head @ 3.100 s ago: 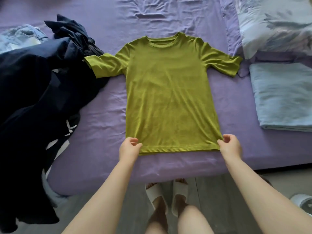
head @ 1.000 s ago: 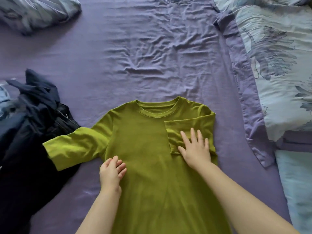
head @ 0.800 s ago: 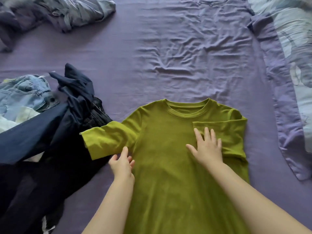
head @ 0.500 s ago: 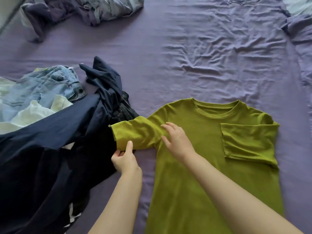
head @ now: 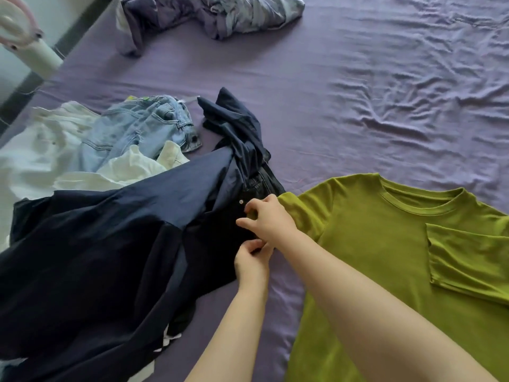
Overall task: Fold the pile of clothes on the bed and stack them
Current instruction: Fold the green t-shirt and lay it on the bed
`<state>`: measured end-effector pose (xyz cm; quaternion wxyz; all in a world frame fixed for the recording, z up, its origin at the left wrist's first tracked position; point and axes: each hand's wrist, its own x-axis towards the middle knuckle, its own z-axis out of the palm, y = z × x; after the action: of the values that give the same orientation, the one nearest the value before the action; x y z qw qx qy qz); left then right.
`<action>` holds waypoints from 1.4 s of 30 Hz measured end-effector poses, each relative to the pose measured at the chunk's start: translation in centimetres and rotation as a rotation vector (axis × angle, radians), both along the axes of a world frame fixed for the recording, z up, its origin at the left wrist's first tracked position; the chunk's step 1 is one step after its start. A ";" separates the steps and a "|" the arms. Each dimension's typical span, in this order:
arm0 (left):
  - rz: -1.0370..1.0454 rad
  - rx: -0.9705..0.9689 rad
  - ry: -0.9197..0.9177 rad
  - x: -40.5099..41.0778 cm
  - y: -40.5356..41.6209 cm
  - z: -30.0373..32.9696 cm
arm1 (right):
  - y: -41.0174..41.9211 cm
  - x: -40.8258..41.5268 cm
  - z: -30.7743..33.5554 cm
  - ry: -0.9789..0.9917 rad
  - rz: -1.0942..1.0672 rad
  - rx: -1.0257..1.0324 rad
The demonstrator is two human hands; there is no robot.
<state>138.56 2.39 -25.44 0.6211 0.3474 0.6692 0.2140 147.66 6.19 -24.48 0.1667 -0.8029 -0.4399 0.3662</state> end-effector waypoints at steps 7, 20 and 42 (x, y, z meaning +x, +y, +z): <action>-0.268 0.316 0.124 0.2 -1.7 1.2 | -1.5 5.1 1.8 0.200 -0.451 0.192; -0.923 0.812 0.126 8.8 -10.8 2.2 | -14.8 17.9 0.9 0.153 -0.771 0.183; -0.847 0.260 0.510 3.2 -10.5 -1.9 | -30.1 6.2 -2.0 -0.046 -0.286 0.042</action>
<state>141.74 -8.07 -27.34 0.4217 0.7037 0.5679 -0.0665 153.85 -23.94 -26.46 0.2236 -0.8618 -0.3323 0.3112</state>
